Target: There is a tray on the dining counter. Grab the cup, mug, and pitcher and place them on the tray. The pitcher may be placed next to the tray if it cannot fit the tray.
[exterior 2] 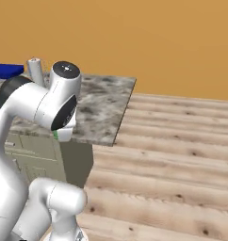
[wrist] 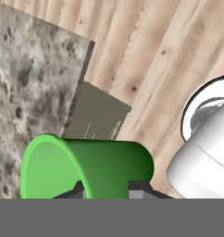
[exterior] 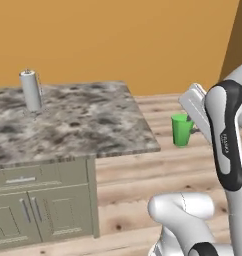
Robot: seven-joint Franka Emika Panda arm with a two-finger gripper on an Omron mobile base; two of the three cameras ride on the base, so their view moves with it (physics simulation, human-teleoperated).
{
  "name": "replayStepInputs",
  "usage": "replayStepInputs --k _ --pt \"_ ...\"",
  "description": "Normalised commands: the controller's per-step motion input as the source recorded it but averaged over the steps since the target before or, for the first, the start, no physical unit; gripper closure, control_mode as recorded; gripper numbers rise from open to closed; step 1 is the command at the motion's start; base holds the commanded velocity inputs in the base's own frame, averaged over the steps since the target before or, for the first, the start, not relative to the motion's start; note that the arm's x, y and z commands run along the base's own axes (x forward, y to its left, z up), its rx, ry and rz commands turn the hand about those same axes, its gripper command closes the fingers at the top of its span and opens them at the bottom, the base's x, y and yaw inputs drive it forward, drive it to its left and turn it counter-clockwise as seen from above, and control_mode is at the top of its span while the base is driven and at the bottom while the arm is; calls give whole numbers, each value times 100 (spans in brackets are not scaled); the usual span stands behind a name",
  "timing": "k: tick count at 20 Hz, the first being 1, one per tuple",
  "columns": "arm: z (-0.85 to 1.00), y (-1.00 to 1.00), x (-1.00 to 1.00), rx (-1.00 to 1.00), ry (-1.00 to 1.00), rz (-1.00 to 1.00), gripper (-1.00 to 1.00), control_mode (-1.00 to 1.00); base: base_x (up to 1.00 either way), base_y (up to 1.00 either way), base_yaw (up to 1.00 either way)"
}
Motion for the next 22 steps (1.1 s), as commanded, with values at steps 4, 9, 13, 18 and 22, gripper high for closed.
replayStepInputs --k 4,9,13,18,22 --pt "0 0 0 0 0 0 100 100 49 -100 0" --pt "0 0 0 0 0 0 100 100 13 -100 -4" --pt "0 0 0 0 0 0 100 100 15 -100 -7" --pt "0 0 0 0 0 0 100 100 56 -100 -3" --pt "0 0 0 0 0 0 100 100 92 -100 0"
